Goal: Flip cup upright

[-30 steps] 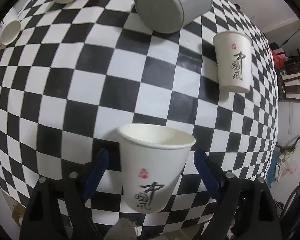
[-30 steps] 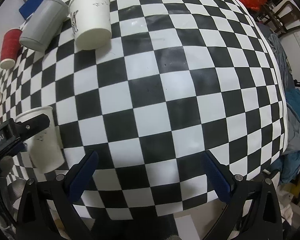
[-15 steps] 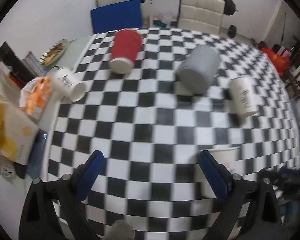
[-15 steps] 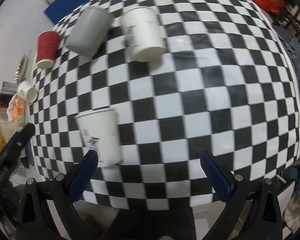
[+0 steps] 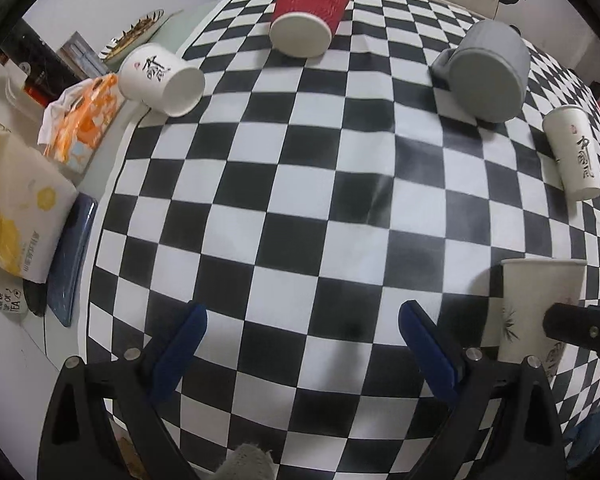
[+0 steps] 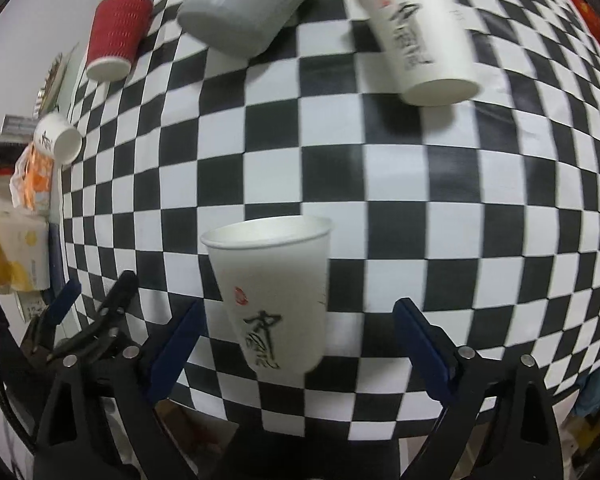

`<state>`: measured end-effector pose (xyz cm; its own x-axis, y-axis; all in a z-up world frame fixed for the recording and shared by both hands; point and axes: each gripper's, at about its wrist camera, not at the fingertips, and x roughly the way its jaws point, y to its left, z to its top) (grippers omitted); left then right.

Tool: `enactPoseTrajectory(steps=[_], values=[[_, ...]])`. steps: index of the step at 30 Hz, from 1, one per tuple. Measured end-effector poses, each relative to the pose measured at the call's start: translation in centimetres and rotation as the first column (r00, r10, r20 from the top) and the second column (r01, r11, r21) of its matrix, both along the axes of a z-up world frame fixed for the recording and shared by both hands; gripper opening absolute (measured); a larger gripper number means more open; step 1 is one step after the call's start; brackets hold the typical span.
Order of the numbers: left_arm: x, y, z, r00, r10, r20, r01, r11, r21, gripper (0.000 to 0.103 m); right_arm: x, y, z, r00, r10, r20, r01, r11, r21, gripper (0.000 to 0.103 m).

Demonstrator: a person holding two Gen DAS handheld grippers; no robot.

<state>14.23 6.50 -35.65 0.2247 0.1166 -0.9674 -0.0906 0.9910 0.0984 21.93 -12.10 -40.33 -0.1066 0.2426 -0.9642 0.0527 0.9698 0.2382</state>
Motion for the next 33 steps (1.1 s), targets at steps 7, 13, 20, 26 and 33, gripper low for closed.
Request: enactPoseTrajectory(steps=[7, 13, 20, 26, 33], values=[[0.0, 0.9, -0.5, 1.000, 0.019, -0.021, -0.020, 1.000, -0.017, 0.098, 1.0, 1.4, -2.3, 0.998, 0.029, -0.059, -0.027, 0.999, 0.029, 0.065], [0.0, 2.0, 0.0, 0.999, 0.046, -0.011, -0.047, 0.998, -0.033, 0.098, 1.5, 1.9, 0.2, 0.984, -0.036, 0.173, 0.031, 0.999, 0.033, 0.065], [0.5, 2.5, -0.3, 0.998, 0.067, -0.017, -0.068, 0.997, -0.036, 0.098, -0.4, 3.6, 1.2, 0.856, -0.041, 0.515, 0.043, 0.999, 0.009, 0.065], [-1.0, 2.5, -0.3, 0.998, 0.049, -0.029, -0.050, 0.998, -0.031, 0.098, -3.5, 4.2, 1.4, 0.773, 0.014, 0.635, 0.015, 0.999, -0.041, 0.065], [-3.2, 2.7, 0.6, 1.000, 0.030, 0.005, -0.030, 0.999, -0.024, 0.098, -6.2, 3.5, 1.6, 0.804, 0.032, 0.594, 0.022, 0.996, -0.084, 0.066]])
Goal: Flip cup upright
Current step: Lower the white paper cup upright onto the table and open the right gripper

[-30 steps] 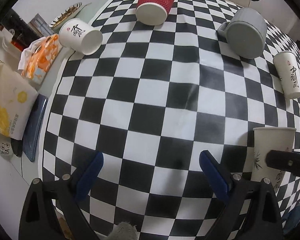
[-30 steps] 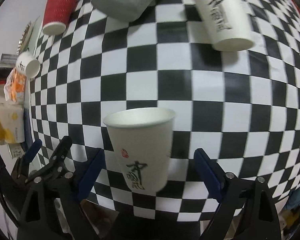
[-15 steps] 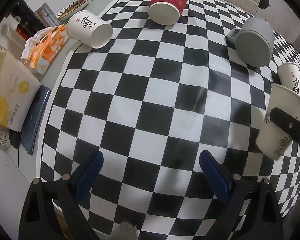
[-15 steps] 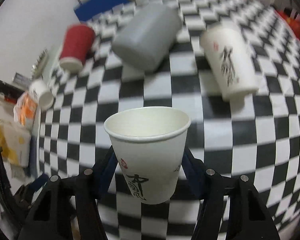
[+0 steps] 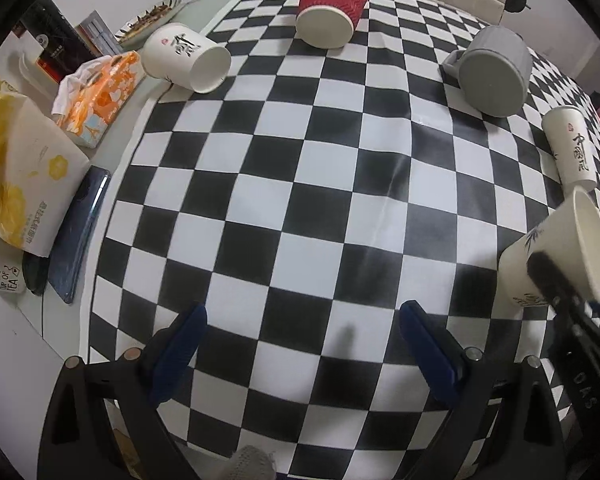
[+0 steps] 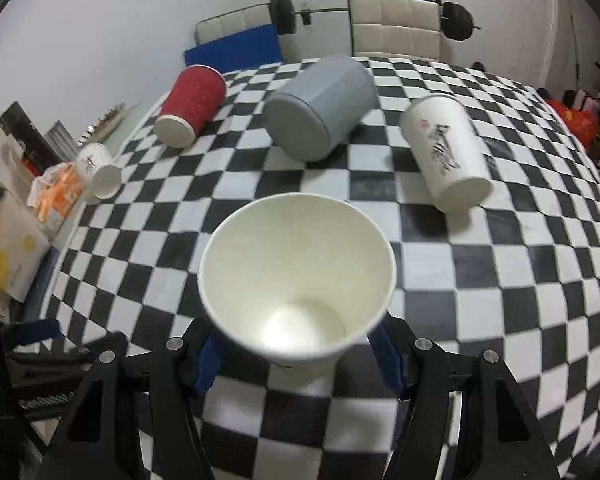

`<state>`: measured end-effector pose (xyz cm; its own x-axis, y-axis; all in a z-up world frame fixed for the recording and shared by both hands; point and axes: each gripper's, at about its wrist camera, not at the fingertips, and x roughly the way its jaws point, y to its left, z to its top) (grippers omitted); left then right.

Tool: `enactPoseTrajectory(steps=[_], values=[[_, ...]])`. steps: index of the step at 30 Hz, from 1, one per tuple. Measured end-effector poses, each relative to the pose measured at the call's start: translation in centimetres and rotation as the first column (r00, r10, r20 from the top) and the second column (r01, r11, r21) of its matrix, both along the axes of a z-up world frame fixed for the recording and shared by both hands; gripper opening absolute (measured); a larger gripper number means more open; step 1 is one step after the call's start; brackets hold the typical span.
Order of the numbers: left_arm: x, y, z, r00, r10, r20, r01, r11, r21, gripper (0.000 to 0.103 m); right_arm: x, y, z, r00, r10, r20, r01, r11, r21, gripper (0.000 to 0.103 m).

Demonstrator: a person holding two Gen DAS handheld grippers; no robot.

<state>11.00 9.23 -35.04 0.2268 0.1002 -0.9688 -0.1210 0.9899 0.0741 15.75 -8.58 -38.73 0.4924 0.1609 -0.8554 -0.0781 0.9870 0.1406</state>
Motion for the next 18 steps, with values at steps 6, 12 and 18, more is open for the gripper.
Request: enactPoseTrajectory(steps=[6, 12, 18], values=[[-1.6, 0.1, 1.7, 0.999, -0.010, 0.037, 0.009, 1.000, 0.006, 0.098, -1.6, -0.2, 0.0, 0.998, -0.044, -0.034, 0.042, 0.998, -0.046, 0.085], [-1.7, -0.7, 4.5, 0.994, -0.037, 0.107, 0.032, 0.999, 0.042, 0.098, -3.8, -0.5, 1.4, 0.996, -0.058, -0.070, 0.051, 0.994, -0.097, 0.086], [-4.3, -2.3, 9.2, 0.981, -0.069, 0.183, 0.061, 0.997, 0.050, 0.100, -6.9, -2.6, 6.4, 0.988, -0.127, -0.084, 0.116, 0.985, -0.127, 0.087]])
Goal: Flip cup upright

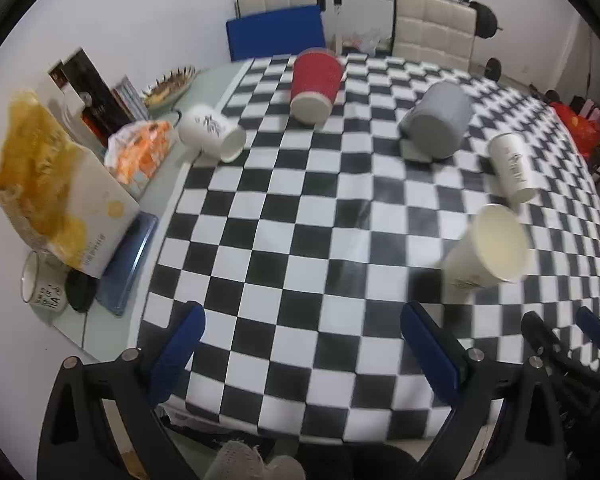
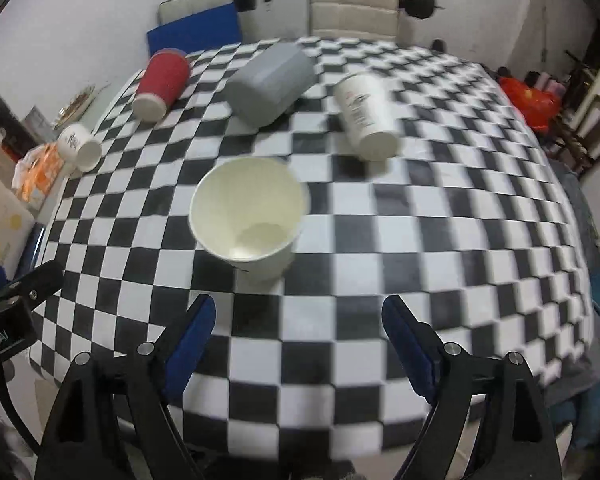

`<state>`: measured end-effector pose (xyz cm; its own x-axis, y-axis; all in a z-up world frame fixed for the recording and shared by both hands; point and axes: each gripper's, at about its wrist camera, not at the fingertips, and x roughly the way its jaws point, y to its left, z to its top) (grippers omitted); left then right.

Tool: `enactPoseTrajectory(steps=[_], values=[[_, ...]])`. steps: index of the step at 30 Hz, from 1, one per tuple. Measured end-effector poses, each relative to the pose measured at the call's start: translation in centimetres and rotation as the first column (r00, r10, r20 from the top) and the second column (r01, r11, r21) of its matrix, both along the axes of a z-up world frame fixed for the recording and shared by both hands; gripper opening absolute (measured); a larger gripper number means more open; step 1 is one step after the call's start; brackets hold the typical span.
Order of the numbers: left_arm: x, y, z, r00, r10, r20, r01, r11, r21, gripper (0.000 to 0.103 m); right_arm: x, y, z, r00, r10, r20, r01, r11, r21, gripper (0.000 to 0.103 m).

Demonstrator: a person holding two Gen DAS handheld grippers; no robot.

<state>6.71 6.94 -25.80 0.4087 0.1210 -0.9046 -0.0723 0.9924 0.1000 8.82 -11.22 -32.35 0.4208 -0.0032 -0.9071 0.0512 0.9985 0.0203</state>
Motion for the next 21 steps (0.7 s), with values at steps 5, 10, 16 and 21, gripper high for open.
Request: enactPoseTrajectory(steps=[5, 10, 16, 21], values=[[-2.7, -1.7, 4.5, 0.998, -0.031, 0.061, 0.032, 0.999, -0.014, 0.100, -2.7, -2.0, 5.8, 0.999, -0.033, 0.020, 0.033, 0.999, -0.004, 0.087], [-5.4, -3.3, 9.1, 0.992, -0.048, 0.121, 0.053, 0.998, -0.041, 0.100, -5.6, -3.3, 11.5, 0.998, -0.024, 0.057, 0.025, 1.000, -0.017, 0.087], [-8.6, -4.6, 14.4, 0.981, -0.067, 0.183, 0.075, 0.997, -0.033, 0.100, -9.5, -4.5, 18.7, 0.993, -0.018, 0.116, 0.022, 0.999, -0.034, 0.087], [-11.1, -5.0, 17.9, 0.977, -0.064, 0.205, 0.068, 0.998, -0.017, 0.100, -12.5, -5.2, 23.6, 0.987, -0.016, 0.159, 0.022, 0.999, -0.034, 0.087]])
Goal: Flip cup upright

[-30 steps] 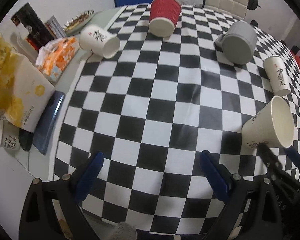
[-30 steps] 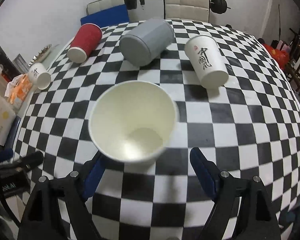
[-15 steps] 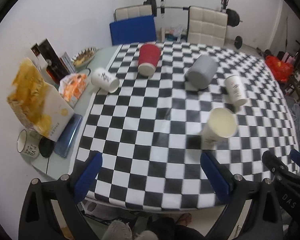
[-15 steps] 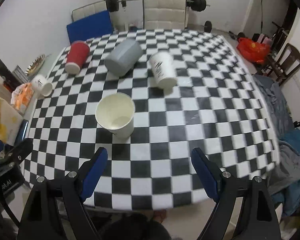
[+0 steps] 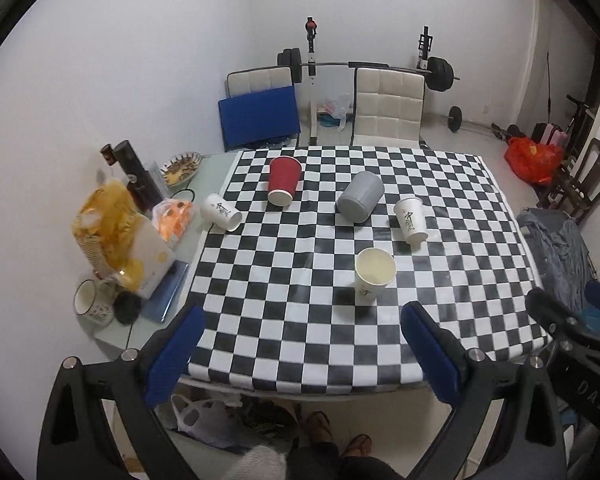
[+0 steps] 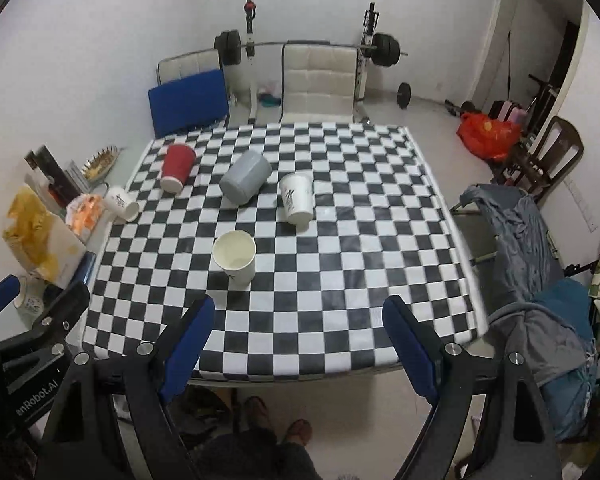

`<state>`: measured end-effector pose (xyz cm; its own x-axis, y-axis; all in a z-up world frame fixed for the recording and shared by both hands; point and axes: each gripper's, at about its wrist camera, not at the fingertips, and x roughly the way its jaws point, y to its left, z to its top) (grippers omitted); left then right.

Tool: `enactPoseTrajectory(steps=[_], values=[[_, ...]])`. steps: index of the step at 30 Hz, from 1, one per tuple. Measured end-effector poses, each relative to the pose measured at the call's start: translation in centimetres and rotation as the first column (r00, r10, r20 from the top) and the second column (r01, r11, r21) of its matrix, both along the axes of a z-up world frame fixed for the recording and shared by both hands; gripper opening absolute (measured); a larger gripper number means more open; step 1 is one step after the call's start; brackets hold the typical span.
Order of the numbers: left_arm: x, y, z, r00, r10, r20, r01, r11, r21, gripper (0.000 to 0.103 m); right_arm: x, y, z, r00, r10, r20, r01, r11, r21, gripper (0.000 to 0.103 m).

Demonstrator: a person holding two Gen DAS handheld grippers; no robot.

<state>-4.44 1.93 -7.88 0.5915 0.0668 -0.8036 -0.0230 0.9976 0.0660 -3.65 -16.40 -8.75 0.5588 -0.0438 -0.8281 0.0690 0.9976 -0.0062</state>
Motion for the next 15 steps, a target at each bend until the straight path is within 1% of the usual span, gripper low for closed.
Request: enactPoseTrajectory(steps=[3, 5, 10, 15], values=[[-1.2, 0.1, 1.9, 1.000, 0.020, -0.002, -0.020, 1.000, 0.001, 0.100, -1.7, -0.4, 2.6, 1.000, -0.001, 0.028, 0.001, 1.000, 0.001, 0.088], [-1.7, 0.3, 2.9, 0.999, 0.033, 0.000, -0.033, 0.999, -0.002, 0.100, -2.4, -0.4, 3.9, 1.000, 0.005, 0.029, -0.005, 1.000, 0.000, 0.090], [-2.7, 0.4, 4.9, 0.999, 0.045, 0.016, -0.045, 0.999, -0.002, 0.100, -3.9, -0.4, 6.5, 0.999, 0.018, 0.030, -0.018, 1.000, 0.004, 0.090], [-3.1, 0.4, 5.7, 0.999, 0.051, 0.014, -0.051, 0.999, -0.003, 0.100, -4.7, -0.2, 8.1, 1.000, 0.016, 0.011, -0.016, 1.000, 0.000, 0.090]])
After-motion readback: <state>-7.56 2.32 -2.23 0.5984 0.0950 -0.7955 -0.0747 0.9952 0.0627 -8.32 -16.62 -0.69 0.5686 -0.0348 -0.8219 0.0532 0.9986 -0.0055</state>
